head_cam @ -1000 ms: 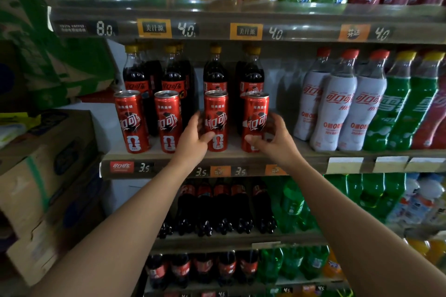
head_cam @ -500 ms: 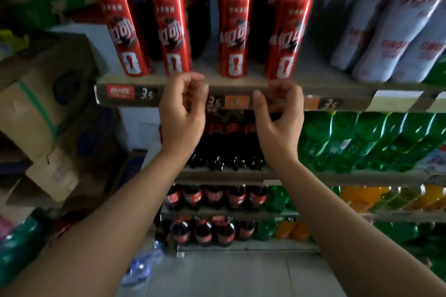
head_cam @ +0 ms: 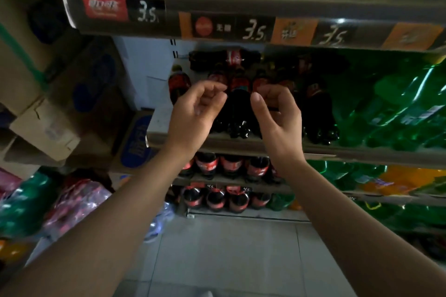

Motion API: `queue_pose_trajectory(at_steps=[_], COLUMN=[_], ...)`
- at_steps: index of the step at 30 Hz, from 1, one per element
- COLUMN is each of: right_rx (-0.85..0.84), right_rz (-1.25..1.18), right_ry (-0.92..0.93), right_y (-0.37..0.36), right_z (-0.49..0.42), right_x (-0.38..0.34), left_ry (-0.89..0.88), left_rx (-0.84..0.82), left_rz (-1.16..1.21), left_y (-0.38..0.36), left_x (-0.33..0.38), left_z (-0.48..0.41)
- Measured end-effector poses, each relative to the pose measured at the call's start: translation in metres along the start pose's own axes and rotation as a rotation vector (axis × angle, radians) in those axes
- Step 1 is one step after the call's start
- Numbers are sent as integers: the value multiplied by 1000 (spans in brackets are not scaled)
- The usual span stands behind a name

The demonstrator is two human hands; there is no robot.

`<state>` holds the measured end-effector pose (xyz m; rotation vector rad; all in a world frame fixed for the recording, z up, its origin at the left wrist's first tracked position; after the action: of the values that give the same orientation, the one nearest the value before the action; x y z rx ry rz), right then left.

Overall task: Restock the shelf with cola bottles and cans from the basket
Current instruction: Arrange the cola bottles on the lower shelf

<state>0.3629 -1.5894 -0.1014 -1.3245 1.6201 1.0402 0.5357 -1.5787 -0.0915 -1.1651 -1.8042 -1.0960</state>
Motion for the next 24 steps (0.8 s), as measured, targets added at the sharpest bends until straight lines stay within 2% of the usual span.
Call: queue_pose_trajectory(at_steps=[6, 13, 16, 19, 24], right_rx=[0, 11, -33, -92, -197], right_rz=[-6, -5, -26, -22, 110], right_ry=[-40, -23, 7, 28, 60], right_y=[-9, -6, -3, 0, 6], right_z=[-22, -64, -89, -115, -146], right_x=[41, 63, 64, 63, 74], left_ry=[54, 20, -21, -36, -3], left_rx=[8, 31, -25, -96, -213], left_rz=[-18, -22, -87, -252, -338], left_y=[0, 3, -7, -21, -41], left_x=[-59, -77, -78, -82, -99], left_z=[-18, -70, -101, -130, -167])
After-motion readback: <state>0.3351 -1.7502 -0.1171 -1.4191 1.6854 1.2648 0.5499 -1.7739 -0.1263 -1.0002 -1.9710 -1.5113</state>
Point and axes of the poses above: each hand's wrist, its own z-axis away from the middle knuckle, its own y-axis out of the back of the hand, x = y × z, the point moved 8 cm from there along -z, towards the middle knuckle, and after that the axes turned 2 degrees about -z, right-handed, at the moved point
